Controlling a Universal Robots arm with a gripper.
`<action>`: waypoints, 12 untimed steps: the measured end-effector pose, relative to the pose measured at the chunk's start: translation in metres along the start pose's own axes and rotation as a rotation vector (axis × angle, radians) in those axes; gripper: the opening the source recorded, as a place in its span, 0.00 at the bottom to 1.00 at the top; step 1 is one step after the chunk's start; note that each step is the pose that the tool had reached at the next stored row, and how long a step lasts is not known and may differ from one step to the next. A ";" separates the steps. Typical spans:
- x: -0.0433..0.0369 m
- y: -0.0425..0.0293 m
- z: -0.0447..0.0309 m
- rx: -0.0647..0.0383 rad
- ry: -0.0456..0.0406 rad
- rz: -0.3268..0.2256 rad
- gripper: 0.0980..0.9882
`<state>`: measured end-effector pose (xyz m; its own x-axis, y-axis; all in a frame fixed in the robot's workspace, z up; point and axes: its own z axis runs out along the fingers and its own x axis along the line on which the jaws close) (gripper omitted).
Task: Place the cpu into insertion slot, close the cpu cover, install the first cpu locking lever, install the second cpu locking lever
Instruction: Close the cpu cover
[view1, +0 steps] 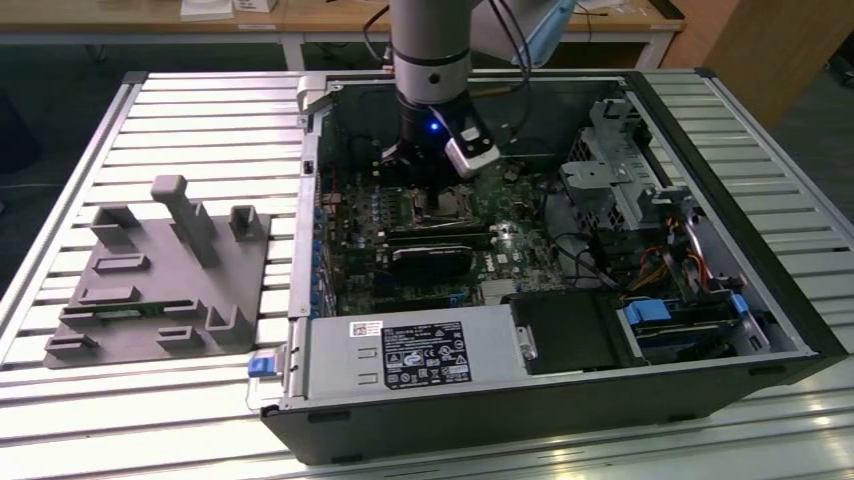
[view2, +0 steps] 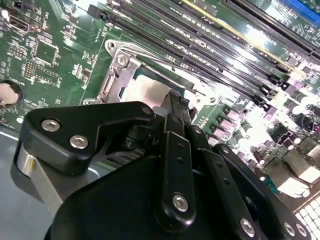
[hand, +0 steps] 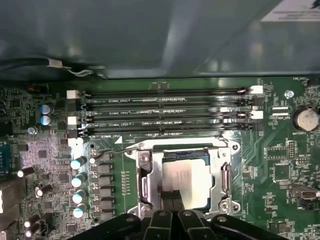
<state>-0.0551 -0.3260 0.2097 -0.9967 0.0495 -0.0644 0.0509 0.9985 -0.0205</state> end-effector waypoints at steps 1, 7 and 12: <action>0.0005 0.0001 0.0002 0.000 0.0002 0.001 0.01; 0.0073 0.0019 0.0013 0.000 0.0002 0.003 0.01; 0.0093 0.0021 0.0029 -0.015 0.0011 0.004 0.01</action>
<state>-0.0640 -0.3235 0.2061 -0.9965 0.0538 -0.0634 0.0543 0.9985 -0.0056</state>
